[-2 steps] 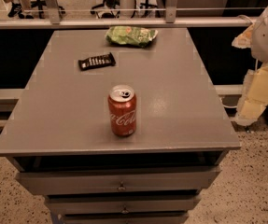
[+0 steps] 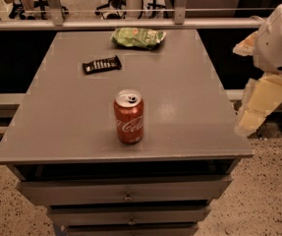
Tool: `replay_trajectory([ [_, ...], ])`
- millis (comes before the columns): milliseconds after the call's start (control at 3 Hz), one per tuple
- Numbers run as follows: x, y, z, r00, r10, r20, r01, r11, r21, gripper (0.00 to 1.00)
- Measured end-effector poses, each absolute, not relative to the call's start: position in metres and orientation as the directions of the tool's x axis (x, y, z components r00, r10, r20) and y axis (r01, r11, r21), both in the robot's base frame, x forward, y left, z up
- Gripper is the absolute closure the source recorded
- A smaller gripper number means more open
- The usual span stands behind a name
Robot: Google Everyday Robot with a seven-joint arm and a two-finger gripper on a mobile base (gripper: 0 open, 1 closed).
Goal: Knock coke can over
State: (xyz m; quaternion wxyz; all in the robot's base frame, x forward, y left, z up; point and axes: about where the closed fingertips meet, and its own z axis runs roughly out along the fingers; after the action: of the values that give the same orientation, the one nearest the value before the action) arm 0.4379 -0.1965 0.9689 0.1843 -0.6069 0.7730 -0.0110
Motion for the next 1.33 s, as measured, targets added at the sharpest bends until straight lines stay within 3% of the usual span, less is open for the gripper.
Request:
replay_trajectory([
  [667, 0.439, -0.104, 0.928, -0.141, -0.817, -0.559, -0.945, 0.280, -0.171, 0.00],
  [1000, 0.445, -0.049, 0.904, -0.129, -0.678, -0.723, -0.943, 0.308, -0.121, 0.00],
  [1333, 0.450, -0.033, 0.894, -0.127, -0.620, -0.774, -0.941, 0.321, -0.103, 0.00],
])
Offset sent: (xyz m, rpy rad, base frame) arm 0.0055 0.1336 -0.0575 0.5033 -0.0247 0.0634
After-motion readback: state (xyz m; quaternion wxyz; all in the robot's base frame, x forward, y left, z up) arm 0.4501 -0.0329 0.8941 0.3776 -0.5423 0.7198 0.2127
